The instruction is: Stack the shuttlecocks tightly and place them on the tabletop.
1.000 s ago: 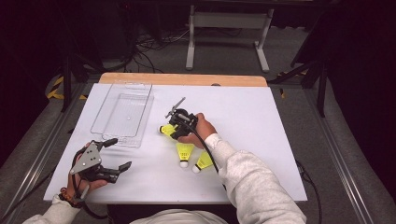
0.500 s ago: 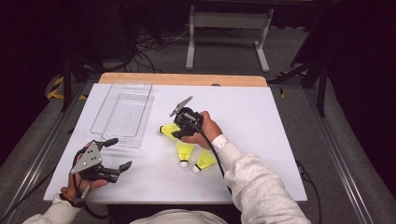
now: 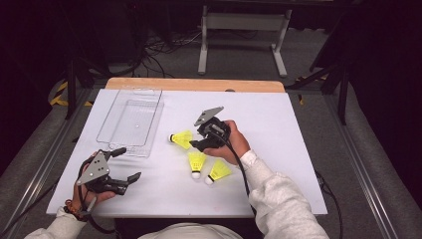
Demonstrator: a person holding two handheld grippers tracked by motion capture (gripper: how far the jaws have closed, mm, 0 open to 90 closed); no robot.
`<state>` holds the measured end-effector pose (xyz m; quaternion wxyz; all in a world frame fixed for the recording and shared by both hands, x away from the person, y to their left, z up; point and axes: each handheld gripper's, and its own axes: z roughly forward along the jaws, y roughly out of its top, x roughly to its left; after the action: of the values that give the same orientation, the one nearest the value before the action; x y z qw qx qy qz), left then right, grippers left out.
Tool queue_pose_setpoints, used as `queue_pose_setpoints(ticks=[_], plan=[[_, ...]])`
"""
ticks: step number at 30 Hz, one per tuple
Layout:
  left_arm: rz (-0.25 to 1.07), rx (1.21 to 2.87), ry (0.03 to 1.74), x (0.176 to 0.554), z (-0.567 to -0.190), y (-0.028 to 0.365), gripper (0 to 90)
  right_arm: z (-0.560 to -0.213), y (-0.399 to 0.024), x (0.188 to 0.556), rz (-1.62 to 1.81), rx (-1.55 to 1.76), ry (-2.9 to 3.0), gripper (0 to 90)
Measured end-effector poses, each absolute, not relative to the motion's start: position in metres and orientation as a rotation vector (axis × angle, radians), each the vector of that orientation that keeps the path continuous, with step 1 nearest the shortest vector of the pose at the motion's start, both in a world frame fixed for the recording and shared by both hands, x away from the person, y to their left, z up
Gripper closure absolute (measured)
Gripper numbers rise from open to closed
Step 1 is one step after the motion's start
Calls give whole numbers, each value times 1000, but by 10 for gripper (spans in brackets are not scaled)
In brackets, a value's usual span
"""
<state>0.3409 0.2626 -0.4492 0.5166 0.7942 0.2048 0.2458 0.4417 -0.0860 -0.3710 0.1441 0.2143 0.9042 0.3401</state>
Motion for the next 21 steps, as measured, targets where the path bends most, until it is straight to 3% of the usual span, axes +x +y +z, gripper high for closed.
queue_pose_setpoints(ticks=[21], plan=[[591,1920,490,341,-450,261,88,-377,-124,418,1092,639,2516,301]])
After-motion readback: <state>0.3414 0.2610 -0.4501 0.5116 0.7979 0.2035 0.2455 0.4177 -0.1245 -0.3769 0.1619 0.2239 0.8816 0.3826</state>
